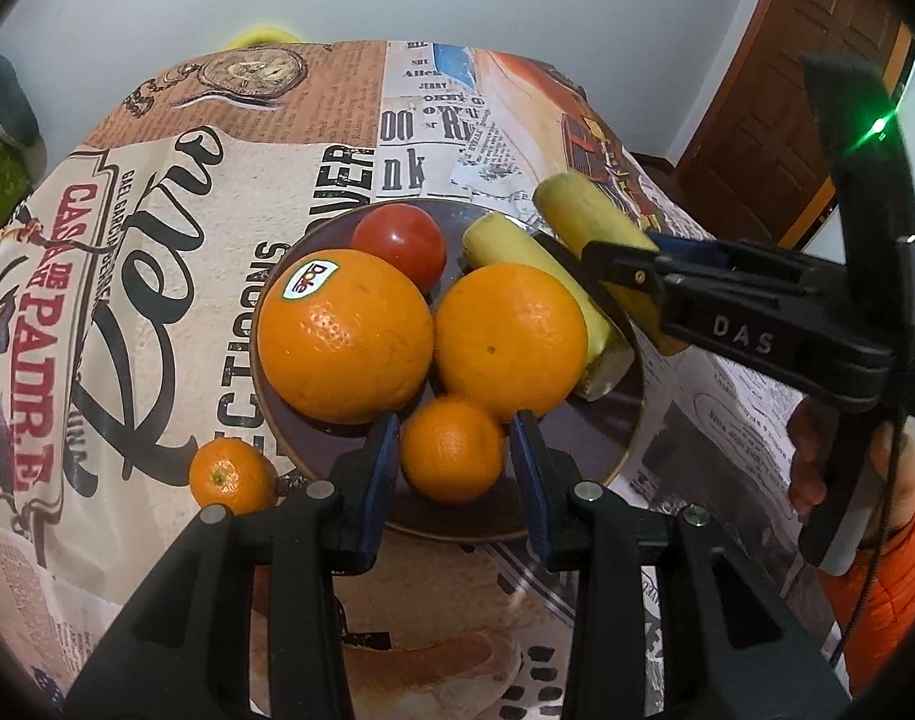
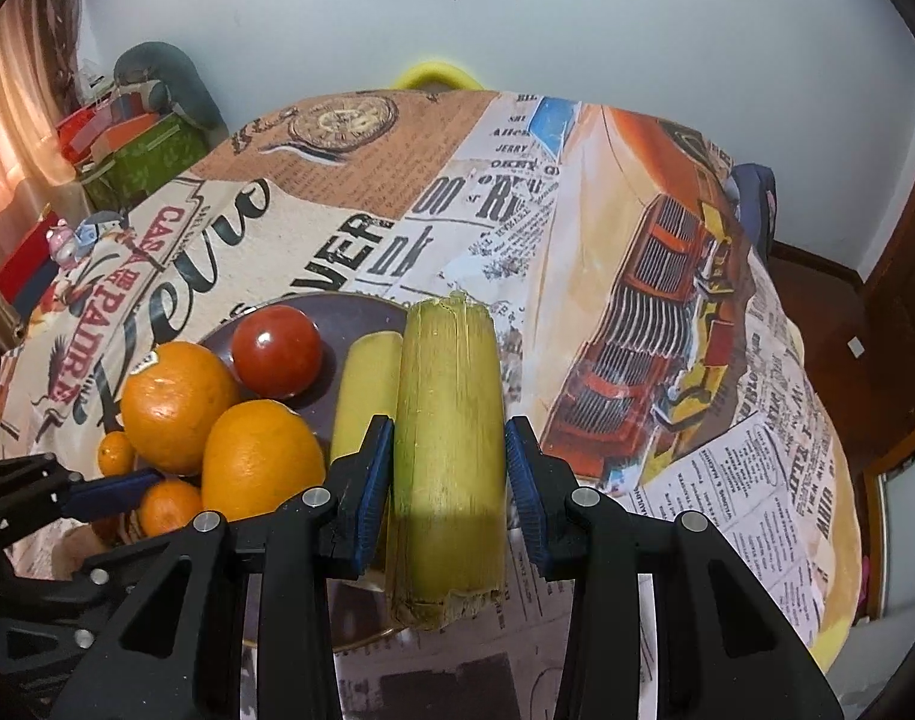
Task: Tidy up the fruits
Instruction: 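Carry the tangerine to the plate with left tool while right tool sets the corn cob, then open both tools and raise them away from the plate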
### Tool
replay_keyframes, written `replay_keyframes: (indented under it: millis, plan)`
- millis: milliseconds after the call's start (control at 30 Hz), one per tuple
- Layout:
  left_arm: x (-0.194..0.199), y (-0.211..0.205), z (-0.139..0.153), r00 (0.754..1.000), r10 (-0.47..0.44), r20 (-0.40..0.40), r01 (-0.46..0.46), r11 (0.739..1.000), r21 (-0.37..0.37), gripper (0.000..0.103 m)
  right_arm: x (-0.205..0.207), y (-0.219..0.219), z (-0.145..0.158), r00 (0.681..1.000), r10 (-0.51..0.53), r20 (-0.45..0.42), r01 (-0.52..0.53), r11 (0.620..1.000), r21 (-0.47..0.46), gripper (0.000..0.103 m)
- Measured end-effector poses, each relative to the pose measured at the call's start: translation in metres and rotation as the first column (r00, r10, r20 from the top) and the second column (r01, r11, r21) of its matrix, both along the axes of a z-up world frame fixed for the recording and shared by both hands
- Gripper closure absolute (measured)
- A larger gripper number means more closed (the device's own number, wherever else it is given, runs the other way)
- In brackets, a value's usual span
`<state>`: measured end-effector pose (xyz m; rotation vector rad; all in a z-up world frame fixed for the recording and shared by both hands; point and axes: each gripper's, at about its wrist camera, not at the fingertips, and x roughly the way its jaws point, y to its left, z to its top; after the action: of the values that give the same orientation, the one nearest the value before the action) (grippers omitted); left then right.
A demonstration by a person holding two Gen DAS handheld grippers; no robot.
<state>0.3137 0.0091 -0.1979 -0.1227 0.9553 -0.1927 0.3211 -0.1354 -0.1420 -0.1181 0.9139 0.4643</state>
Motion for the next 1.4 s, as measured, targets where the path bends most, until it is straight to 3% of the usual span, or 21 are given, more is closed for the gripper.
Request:
replay_keyframes:
  millis: [167,633,1067,1400]
  plan:
    - [0.0,0.002,0.002,1.0,0.004,0.006,-0.004,1.0,-0.016,0.056,0.005,0.0,-0.007,1.0,-0.005,-0.014,0.005,1.0,0.0,0.068]
    - [-0.016,0.009,0.022,0.998,0.032,0.06,-0.032,0.999,-0.006,0.051,-0.001,0.001,0.005,1.0,0.017,-0.002,-0.017,1.0,-0.008,0.067]
    - [-0.065,0.03,0.066,0.984,0.096,0.152,-0.099,0.995,0.016,0.051,-0.073,0.005,0.044,0.995,0.079,0.068,-0.079,0.997,0.002,0.062]
    - [-0.11,0.062,0.075,0.972,0.155,0.176,-0.169,0.984,0.065,0.046,-0.127,0.026,0.056,0.982,0.168,0.09,-0.171,0.985,0.032,0.059]
